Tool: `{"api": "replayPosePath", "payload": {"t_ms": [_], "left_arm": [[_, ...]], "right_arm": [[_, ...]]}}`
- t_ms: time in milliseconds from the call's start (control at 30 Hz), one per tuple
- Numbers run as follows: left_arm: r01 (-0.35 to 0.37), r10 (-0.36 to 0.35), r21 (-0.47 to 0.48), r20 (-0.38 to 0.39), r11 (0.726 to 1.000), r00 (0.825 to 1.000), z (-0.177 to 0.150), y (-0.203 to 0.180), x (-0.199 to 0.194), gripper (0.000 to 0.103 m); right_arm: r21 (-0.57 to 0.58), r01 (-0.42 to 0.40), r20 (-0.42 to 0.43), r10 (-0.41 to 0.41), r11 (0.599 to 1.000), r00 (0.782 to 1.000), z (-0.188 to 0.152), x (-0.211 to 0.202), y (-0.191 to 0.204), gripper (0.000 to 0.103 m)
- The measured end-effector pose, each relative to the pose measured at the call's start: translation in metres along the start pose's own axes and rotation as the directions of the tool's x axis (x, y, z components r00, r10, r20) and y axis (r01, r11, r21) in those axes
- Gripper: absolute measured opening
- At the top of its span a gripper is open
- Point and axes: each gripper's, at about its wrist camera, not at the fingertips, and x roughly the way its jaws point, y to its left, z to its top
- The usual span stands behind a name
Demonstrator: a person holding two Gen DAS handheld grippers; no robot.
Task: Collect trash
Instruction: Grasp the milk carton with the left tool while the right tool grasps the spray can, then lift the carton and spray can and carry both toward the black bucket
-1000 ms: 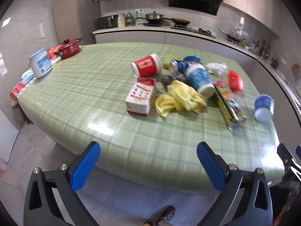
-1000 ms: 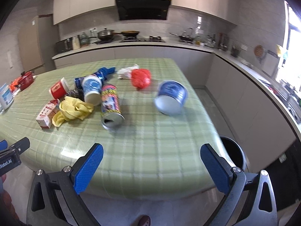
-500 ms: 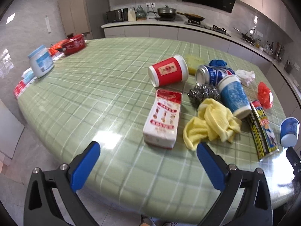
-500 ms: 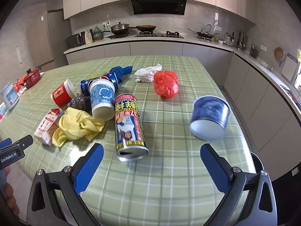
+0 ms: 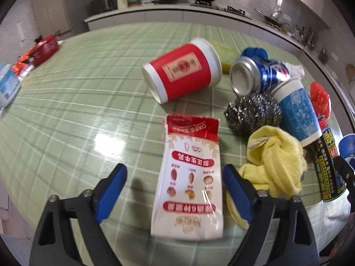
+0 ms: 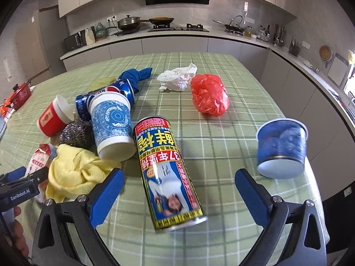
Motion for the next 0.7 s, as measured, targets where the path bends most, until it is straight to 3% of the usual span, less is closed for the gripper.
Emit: {"api": "replayPosePath", "payload": {"t_ms": [167,267,300,400,700], "left_arm": [[0.027,-0.028,0.028,0.004,0.999,1.0,0.0,-0.001,0.002,0.072],[0.028,-0.029,0.045,0.026,0.999,0.999,-0.001,-0.001,-0.002,0.052],[0.027,-0.029,0.048,0.026,0.998,0.999,-0.002,-0.001,-0.003,0.052],[0.03,-0.032,0.045,0.029,0.999,0.999,0.0,-0.001,-0.003,0.052],[0.043,-0.045,0.018,0.087,0.999,0.995,-0.002,0.004,-0.027,0.051]], "right_arm": [[0.02,-0.014,-0.046,0.015,1.0,0.999,0.002,0.018,0.001,0.091],[0.033,-0.023,-0.061,0.025,0.999,0.998,0.003,0.027,0.002,0.088],[0.032,-0.027,-0.066,0.029,0.999,0.997,0.004,0.029,0.002,0.087],[0.027,-0.06,-0.097,0.062,0.998,0.993,0.003,0.039,0.005,0.064],[0.007,-0.12,-0.11,0.12,0.993,0.987,-0.004,0.036,0.008,0.055]]}}
